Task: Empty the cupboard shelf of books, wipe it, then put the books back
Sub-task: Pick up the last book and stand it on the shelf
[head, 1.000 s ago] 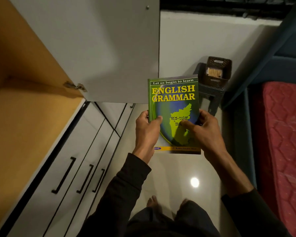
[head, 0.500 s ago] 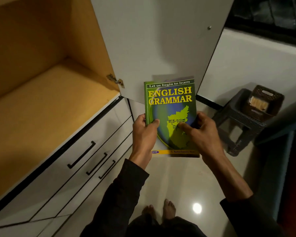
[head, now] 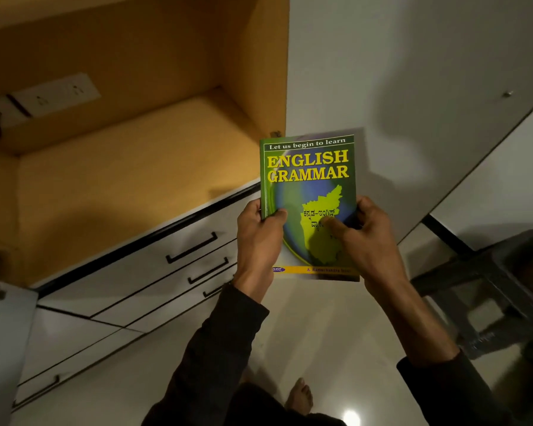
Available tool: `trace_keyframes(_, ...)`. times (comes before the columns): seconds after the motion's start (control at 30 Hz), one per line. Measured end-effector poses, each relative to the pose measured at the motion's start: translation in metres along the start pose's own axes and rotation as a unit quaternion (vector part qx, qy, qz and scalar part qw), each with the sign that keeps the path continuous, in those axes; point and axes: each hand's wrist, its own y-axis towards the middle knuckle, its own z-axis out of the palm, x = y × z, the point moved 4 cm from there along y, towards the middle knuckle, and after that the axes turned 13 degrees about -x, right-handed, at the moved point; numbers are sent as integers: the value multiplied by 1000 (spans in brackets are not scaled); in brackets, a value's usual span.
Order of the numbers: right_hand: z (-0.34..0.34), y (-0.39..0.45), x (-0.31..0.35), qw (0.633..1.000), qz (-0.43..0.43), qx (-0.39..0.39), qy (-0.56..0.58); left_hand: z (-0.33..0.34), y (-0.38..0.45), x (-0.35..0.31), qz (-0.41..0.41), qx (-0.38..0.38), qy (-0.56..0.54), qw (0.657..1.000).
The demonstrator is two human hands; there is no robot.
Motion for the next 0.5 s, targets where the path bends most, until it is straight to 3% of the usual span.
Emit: trace_keyframes(0.5, 127, 0, 70, 991, -76, 99, 48, -87, 74, -61, 54, -81, -76, 992)
